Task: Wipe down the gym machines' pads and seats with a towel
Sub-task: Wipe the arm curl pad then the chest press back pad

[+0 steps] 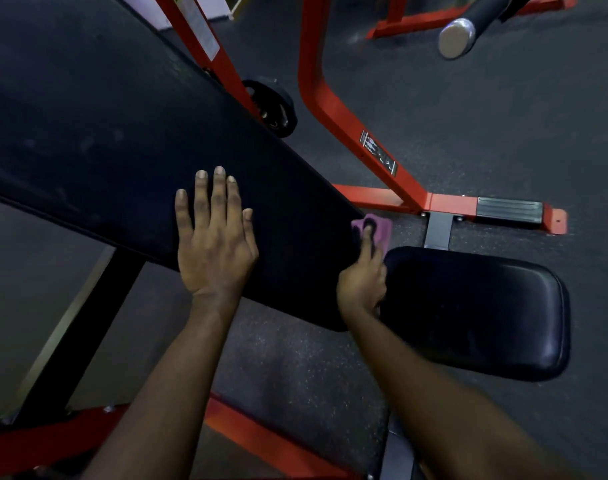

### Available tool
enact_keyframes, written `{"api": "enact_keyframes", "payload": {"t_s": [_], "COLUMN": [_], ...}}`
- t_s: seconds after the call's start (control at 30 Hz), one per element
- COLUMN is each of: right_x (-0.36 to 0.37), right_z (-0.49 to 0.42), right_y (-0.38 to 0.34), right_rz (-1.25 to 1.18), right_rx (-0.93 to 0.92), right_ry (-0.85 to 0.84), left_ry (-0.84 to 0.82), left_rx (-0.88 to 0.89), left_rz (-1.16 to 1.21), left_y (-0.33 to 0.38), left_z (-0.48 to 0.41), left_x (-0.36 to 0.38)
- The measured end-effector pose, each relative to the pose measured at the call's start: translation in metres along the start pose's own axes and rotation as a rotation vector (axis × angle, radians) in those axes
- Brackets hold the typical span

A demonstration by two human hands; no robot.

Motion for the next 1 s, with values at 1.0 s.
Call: {"api": "enact_keyframes", "payload": {"t_s": [1.0], "right_x": [-0.002], "right_z": [0.163], "right_y": [-0.23], "right_rz": [-0.098], "right_rx": [-0.676], "right_ry": [-0.197], "left_ry": [0.23], "left_rx": [-0.577], "left_rz": [0.684], "left_y": [-0.214], "left_z": [-0.004], "left_x": [-0.064]}}
Point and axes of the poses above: each hand's wrist, its own z-axis away from the middle knuckle, its own x-axis out of the palm, y = z × x, the point moved 4 cm from there along -z, towards the middle knuckle, and after that the axes turned 13 degrees about -z, right-handed, at the moved point
